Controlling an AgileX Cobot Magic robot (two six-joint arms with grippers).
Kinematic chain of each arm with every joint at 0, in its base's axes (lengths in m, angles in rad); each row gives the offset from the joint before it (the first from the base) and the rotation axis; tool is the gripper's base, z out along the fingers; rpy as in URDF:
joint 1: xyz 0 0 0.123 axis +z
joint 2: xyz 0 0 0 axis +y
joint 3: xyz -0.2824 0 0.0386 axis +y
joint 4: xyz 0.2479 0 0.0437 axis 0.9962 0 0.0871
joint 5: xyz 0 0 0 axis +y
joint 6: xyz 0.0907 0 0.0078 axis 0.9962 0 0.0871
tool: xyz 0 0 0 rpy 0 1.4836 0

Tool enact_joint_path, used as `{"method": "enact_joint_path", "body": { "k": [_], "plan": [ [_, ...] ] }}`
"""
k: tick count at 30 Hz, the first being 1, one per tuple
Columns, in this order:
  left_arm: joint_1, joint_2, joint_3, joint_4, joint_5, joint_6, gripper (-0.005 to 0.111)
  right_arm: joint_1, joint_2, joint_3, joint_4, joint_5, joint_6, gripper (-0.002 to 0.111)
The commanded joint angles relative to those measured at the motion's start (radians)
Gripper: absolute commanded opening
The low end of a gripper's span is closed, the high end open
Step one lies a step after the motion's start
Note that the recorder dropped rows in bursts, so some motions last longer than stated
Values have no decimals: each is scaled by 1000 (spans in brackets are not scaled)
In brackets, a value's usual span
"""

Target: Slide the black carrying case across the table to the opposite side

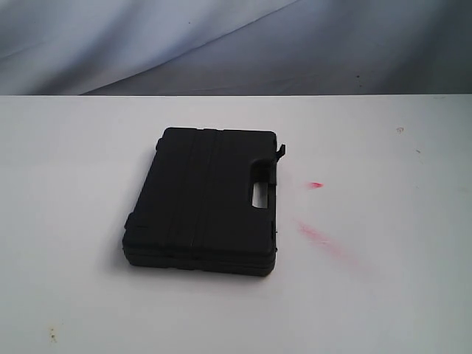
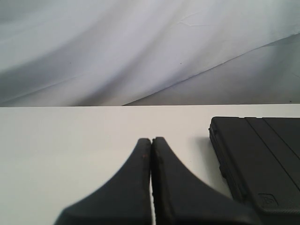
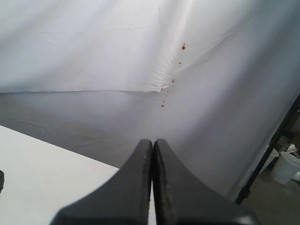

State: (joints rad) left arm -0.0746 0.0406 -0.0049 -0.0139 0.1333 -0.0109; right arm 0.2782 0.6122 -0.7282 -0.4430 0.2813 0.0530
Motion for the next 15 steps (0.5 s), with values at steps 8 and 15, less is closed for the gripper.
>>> {"method": "enact_joint_path", "body": {
  "k": [8, 15],
  "plan": [
    [-5, -3, 5, 1, -1, -8, 0, 5, 78, -7, 329, 11, -336, 0],
    [-5, -3, 5, 1, -1, -8, 0, 5, 201, -35, 543, -13, -333, 0]
  ]
}}
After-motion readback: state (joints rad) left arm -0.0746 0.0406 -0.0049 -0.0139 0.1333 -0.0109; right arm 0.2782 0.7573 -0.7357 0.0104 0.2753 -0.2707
